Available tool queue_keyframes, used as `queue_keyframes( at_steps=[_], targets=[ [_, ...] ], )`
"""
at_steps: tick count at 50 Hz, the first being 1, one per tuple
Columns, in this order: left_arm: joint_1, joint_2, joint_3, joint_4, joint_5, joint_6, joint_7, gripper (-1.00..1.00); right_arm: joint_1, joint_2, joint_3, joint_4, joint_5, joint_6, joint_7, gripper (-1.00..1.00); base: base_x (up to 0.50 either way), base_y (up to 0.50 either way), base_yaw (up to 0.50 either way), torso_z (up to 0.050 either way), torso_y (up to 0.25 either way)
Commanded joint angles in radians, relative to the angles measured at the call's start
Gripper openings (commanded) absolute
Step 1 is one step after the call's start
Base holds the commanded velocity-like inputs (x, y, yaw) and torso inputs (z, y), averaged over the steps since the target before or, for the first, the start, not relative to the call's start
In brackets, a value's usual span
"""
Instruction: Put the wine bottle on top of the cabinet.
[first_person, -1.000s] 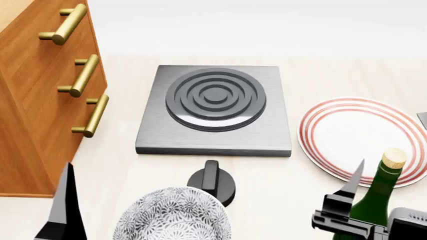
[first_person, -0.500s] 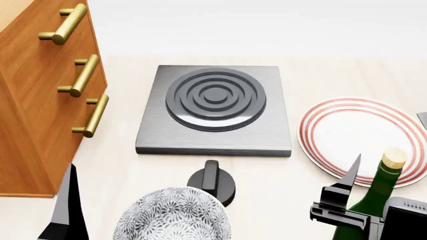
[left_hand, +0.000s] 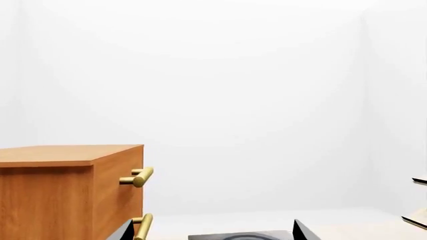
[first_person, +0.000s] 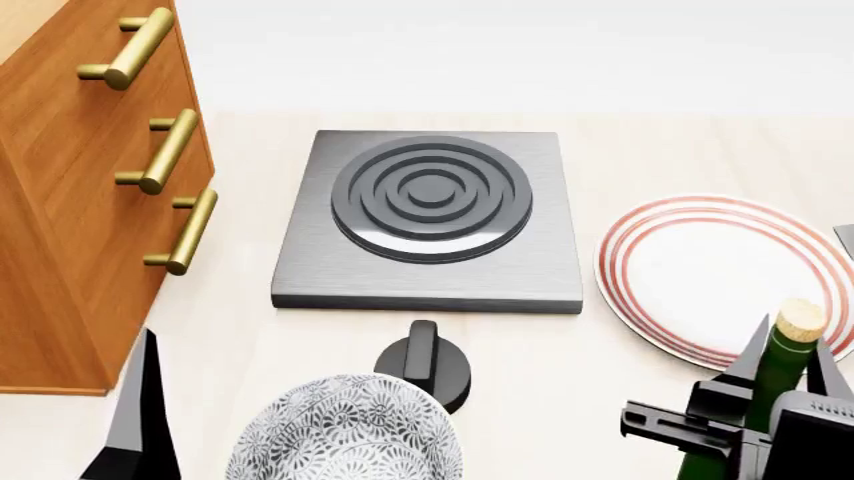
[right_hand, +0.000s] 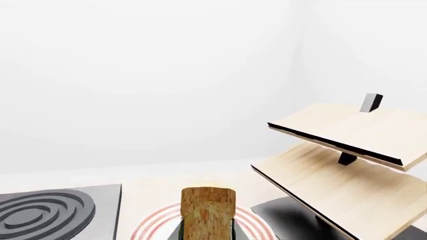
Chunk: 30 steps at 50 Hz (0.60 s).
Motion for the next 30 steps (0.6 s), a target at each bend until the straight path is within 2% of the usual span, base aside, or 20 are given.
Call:
queue_keyframes(
  at_steps=[1, 12, 21, 30],
  targets=[
    [-0.002, -0.006, 0.008, -0.001, -0.004, 0.001, -0.008, 1.0, -0.005, -0.002, -0.008, 0.005, -0.001, -0.005, -0.01, -1.0, 0.0, 0.0, 0.0, 0.0, 0.0],
    [-0.002, -0.01, 0.017, -0.021, -0.008, 0.013, -0.009, 1.0, 0.035, 0.038, -0.003, -0.072, 0.011, 0.08, -0.005, -1.0, 0.0, 0.0, 0.0, 0.0, 0.0],
    [-0.003, -0.016, 0.023, -0.023, -0.011, 0.005, -0.011, 1.0, 0.166, 0.081, 0.057, -0.174, 0.146, 0.231, -0.04, -1.0, 0.0, 0.0, 0.0, 0.0, 0.0],
    [-0.004, -0.019, 0.037, -0.034, -0.011, 0.011, -0.012, 1.0, 0.287, 0.107, 0.013, -0.194, 0.2, 0.317, -0.083, -1.0, 0.0, 0.0, 0.0, 0.0, 0.0]
  ],
)
